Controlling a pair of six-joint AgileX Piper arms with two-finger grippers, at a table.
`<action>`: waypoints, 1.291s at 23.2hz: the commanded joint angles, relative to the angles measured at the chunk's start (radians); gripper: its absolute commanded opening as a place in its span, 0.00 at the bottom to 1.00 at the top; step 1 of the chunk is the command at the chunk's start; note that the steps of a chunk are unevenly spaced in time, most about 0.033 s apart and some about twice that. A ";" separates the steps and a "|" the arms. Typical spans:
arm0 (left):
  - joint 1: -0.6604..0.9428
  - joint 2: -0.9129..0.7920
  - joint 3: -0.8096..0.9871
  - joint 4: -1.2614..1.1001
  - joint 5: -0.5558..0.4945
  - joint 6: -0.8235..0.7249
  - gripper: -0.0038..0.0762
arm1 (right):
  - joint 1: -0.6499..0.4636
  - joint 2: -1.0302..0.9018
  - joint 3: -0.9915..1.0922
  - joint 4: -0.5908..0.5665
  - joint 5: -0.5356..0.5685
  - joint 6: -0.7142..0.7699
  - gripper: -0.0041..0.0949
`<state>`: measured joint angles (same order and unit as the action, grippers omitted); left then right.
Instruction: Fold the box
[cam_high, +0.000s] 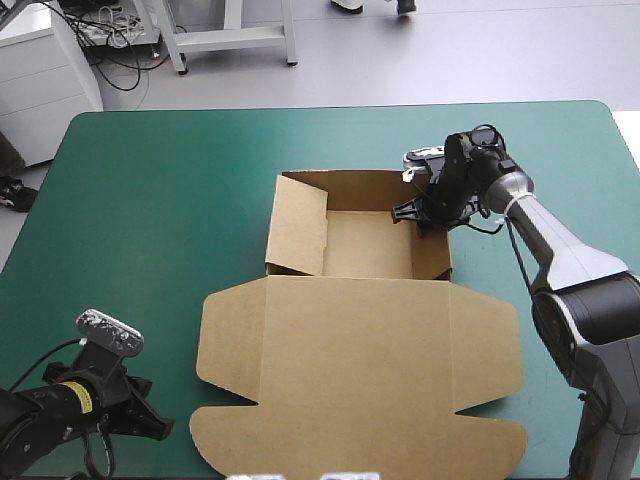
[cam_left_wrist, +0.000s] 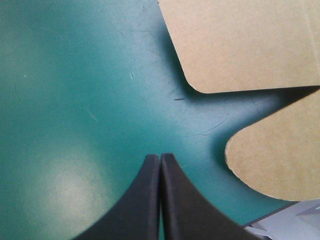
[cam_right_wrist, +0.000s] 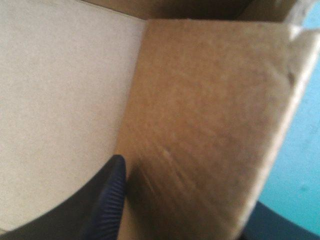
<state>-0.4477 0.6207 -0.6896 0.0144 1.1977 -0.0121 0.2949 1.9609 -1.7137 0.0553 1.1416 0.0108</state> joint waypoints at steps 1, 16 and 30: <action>-0.003 0.002 -0.024 0.000 -0.041 -0.013 0.01 | -0.003 -0.052 -0.023 -0.003 -0.015 -0.011 0.20; -0.003 0.002 -0.024 0.001 0.014 -0.032 0.01 | -0.285 -0.080 -0.127 -0.185 -0.010 -0.084 0.02; -0.003 0.002 -0.024 0.062 0.010 -0.032 0.01 | -0.718 -0.078 -0.127 -0.061 -0.029 -0.121 0.02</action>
<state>-0.4477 0.6197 -0.6896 0.0678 1.2400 -0.0361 -0.3763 1.9485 -1.8073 -0.0456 1.1425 -0.0860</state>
